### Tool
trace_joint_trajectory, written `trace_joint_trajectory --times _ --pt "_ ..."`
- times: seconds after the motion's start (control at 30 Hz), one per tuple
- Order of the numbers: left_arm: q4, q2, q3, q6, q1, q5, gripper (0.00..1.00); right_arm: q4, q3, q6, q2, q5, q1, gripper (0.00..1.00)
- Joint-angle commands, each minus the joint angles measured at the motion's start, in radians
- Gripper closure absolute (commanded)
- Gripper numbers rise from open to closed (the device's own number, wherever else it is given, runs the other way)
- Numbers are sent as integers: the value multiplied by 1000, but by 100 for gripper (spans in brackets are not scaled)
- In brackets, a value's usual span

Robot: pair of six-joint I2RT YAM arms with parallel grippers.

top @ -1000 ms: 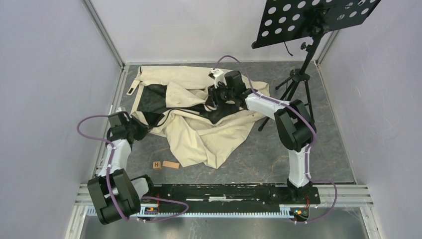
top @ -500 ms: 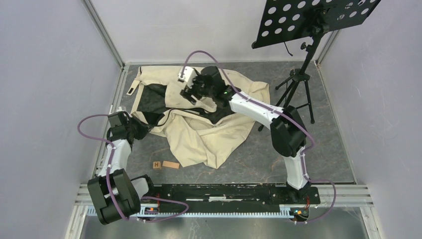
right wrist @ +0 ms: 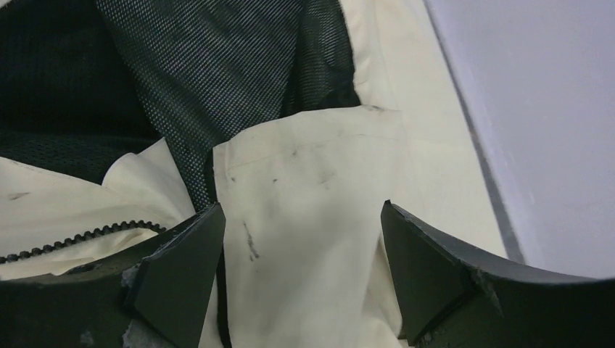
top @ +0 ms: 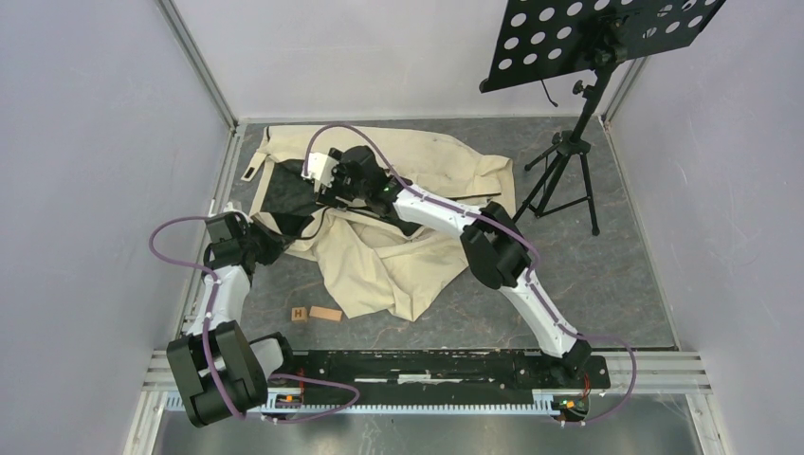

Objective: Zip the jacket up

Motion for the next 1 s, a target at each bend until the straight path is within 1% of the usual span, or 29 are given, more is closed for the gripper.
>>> trace_joint_trajectory --times 0.0,0.1,0.27,0.37,0.4,0.47,0.53,0.63,0.77,0.8,0.83,0.9,0.97 --pt "57 6 -6 11 -7 40 98 16 98 -15 63 18 13 14" --pt "64 8 -9 7 -7 45 98 21 97 -21 96 55 20 13" --pt "66 10 -10 3 -8 47 98 75 89 -16 140 178 24 12" --pt "66 14 -10 2 -7 47 98 117 75 -12 148 224 25 20" --pt "67 13 -10 2 -8 47 98 130 72 -12 147 234 25 23" --pt "69 15 -11 0 -7 46 98 148 71 -6 147 248 25 36" --pt "71 15 -12 1 -7 47 98 163 69 2 137 250 26 46" --pt "73 13 -14 1 -7 45 98 205 15 23 85 206 24 59" --pt "73 8 -14 3 -7 41 98 251 -40 58 16 147 21 88" --pt "72 5 -13 3 -7 40 98 253 -42 66 8 132 21 92" --pt "72 4 -15 5 -7 39 98 251 -43 77 -1 121 19 99" --pt "73 -3 -15 7 -7 37 98 250 -50 110 -18 94 9 100" --pt "72 -10 -17 11 -6 34 98 252 -71 167 -45 30 -5 100"
